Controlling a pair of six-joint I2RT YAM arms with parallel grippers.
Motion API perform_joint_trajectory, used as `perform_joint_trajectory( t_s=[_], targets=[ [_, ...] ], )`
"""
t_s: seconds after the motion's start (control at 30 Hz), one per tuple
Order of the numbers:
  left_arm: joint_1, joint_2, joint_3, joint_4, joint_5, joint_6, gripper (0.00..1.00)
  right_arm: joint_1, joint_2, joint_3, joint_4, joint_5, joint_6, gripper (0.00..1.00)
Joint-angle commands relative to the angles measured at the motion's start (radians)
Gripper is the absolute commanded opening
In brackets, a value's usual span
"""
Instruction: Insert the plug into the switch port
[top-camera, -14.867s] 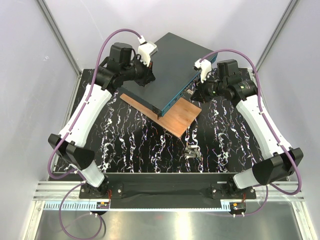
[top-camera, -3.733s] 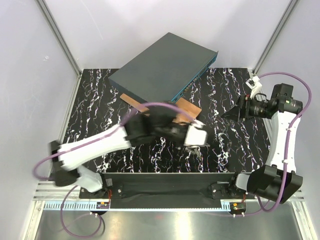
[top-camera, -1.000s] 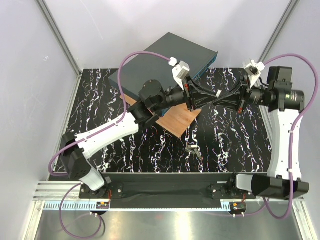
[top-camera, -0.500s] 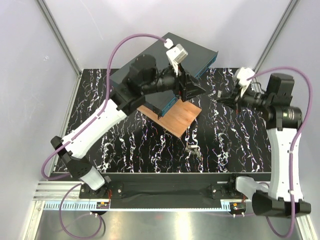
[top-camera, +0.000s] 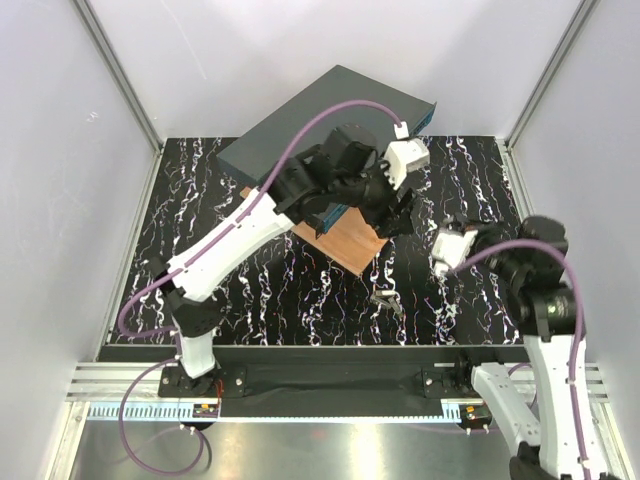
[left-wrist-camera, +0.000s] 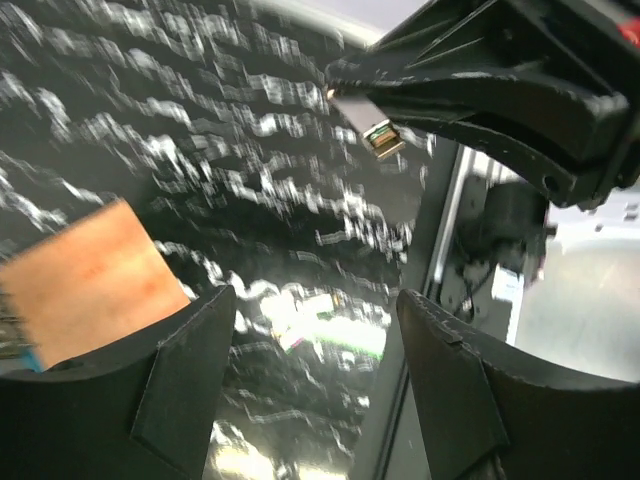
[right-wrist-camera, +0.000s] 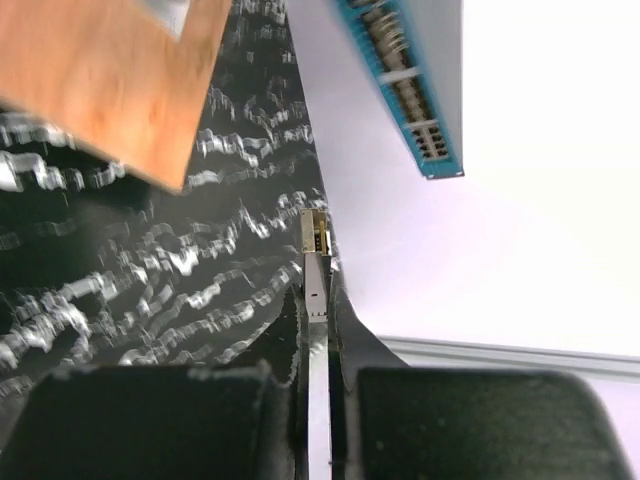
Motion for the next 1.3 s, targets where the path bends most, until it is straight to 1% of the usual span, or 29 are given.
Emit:
perform_joint_trajectory(
  t_s=[0.0, 0.03, 0.1, 0.13, 0.17, 0.2, 0.23, 0.27, 0.33, 0.37, 0.4, 0.43, 0.5, 0.53, 0.63, 0.77, 0.83, 1.0, 1.17, 1.27],
  targets=[
    [-0.002, -0.008, 0.019, -0.025, 0.028, 0.007, 0.71, 0.009, -0.105, -0.154, 0.156, 0.035, -0.258, 0.0],
    [-0.002, -0.022, -0.024, 0.005, 0.054, -0.035, 0.71, 0.009, -0.167, -0.24, 0.243, 0.011, -0.278, 0.0],
    [-0.002, -0.051, -0.095, 0.057, 0.127, -0.06, 0.7, 0.009, -0.216, -0.308, 0.334, -0.02, -0.287, 0.0],
    [0.001, -0.071, -0.141, 0.152, 0.146, -0.079, 0.7, 0.01, -0.251, -0.36, 0.409, -0.046, -0.29, 0.0],
    [0.007, -0.131, -0.264, 0.216, 0.172, -0.138, 0.7, 0.009, -0.267, -0.387, 0.455, -0.055, -0.286, 0.0],
    [0.023, -0.163, -0.326, 0.285, 0.207, -0.178, 0.7, 0.009, -0.277, -0.412, 0.497, -0.062, -0.283, 0.0],
    [0.033, -0.215, -0.381, 0.429, 0.229, -0.227, 0.7, 0.009, -0.299, -0.459, 0.581, -0.072, -0.283, 0.0],
    [0.046, -0.229, -0.459, 0.482, 0.246, -0.326, 0.69, 0.009, -0.304, -0.479, 0.617, -0.075, -0.284, 0.0],
    [0.073, -0.222, -0.474, 0.566, 0.275, -0.423, 0.69, 0.009, -0.316, -0.519, 0.693, -0.086, -0.281, 0.0],
    [0.082, -0.208, -0.471, 0.587, 0.296, -0.524, 0.69, 0.007, -0.317, -0.526, 0.694, -0.091, -0.277, 0.0],
    [0.098, -0.196, -0.456, 0.604, 0.326, -0.574, 0.69, 0.01, -0.319, -0.529, 0.73, -0.094, -0.264, 0.0],
    [0.104, -0.168, -0.453, 0.646, 0.349, -0.67, 0.69, 0.009, -0.322, -0.536, 0.764, -0.098, -0.254, 0.0],
    [0.118, -0.148, -0.477, 0.724, 0.425, -0.772, 0.7, 0.009, -0.322, -0.544, 0.795, -0.105, -0.231, 0.0],
    [0.118, -0.136, -0.485, 0.792, 0.439, -0.841, 0.7, 0.009, -0.322, -0.555, 0.836, -0.105, -0.227, 0.0],
    [0.116, -0.128, -0.515, 0.841, 0.447, -0.889, 0.7, 0.01, -0.316, -0.544, 0.861, -0.105, -0.209, 0.0],
    [0.113, -0.108, -0.503, 0.852, 0.441, -0.91, 0.69, 0.009, -0.319, -0.518, 0.858, -0.128, -0.208, 0.0],
    [0.104, -0.091, -0.479, 0.828, 0.427, -0.907, 0.69, 0.009, -0.321, -0.509, 0.849, -0.146, -0.211, 0.0],
    [0.073, -0.079, -0.5, 0.818, 0.422, -0.929, 0.67, 0.009, -0.317, -0.507, 0.872, -0.158, -0.211, 0.0],
    [0.06, -0.068, -0.515, 0.863, 0.427, -0.968, 0.63, 0.01, -0.319, -0.495, 0.865, -0.168, -0.209, 0.0],
    [0.047, -0.053, -0.502, 0.889, 0.436, -0.996, 0.58, 0.01, -0.322, -0.498, 0.855, -0.174, -0.212, 0.0]
  ],
)
